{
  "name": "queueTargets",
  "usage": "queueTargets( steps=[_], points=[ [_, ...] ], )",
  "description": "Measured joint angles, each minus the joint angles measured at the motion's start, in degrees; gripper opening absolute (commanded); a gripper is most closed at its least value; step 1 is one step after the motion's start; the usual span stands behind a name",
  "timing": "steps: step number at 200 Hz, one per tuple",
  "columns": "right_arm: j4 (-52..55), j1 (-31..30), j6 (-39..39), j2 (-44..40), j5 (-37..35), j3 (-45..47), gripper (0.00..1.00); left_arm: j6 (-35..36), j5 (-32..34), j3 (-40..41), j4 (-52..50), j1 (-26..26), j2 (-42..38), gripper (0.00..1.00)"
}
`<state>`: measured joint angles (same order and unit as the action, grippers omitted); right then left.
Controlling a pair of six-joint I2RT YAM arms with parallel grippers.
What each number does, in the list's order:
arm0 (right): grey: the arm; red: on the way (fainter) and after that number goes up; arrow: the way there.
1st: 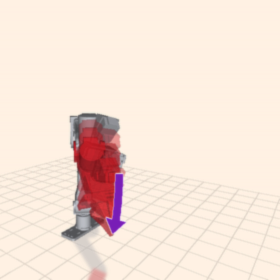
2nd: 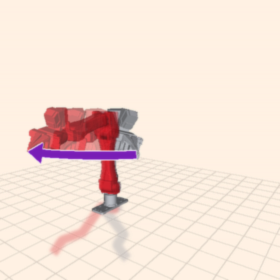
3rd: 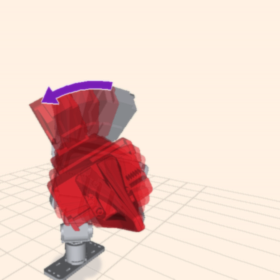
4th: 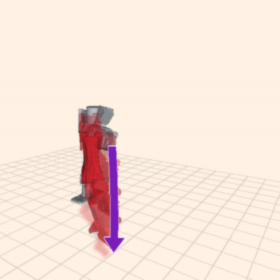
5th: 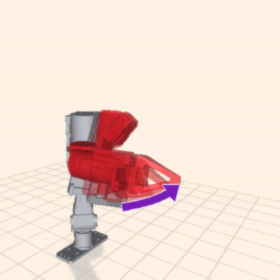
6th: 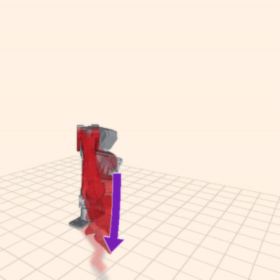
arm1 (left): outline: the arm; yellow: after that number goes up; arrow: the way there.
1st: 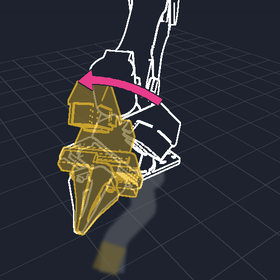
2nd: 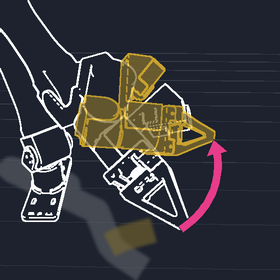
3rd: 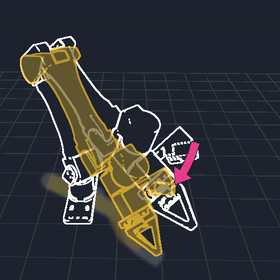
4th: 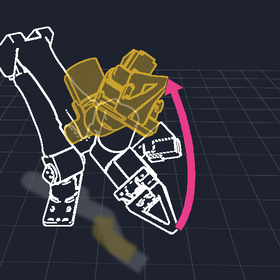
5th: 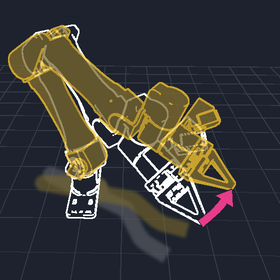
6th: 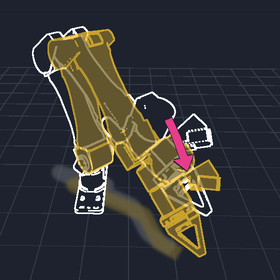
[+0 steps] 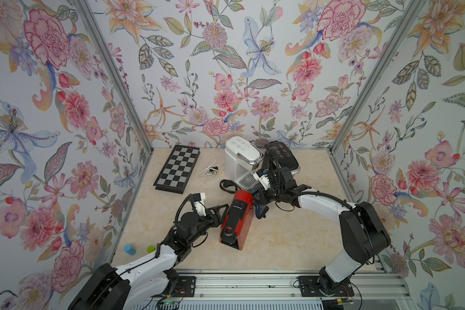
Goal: Wipe the surface of a coffee machine
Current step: Wipe the dirt from the surface of the coffee machine.
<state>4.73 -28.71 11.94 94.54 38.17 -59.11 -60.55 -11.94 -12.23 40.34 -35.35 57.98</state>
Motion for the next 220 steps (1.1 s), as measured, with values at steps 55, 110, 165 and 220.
queueTargets(
  steps=[55, 110, 165, 220],
  points=[
    [0.24, 0.46, 2.23, -4.37, 1.09, 0.00, 0.00, -0.33, -0.22, 0.74, 0.57, 0.00, -0.72, 0.68],
    [1.11, 0.44, 4.39, -10.14, 3.50, 0.13, 0.00, 0.55, -1.36, 1.01, -3.82, 0.00, -9.55, 0.67],
    [2.16, -1.51, 5.62, -17.18, 9.25, 2.91, 0.00, 1.66, -2.75, 1.88, -9.09, -0.74, -18.64, 0.67],
    [3.45, -3.37, 6.36, -21.75, 13.68, 6.91, 0.00, 3.23, -5.38, 1.64, -6.95, -6.49, -15.50, 0.67]
  ],
)
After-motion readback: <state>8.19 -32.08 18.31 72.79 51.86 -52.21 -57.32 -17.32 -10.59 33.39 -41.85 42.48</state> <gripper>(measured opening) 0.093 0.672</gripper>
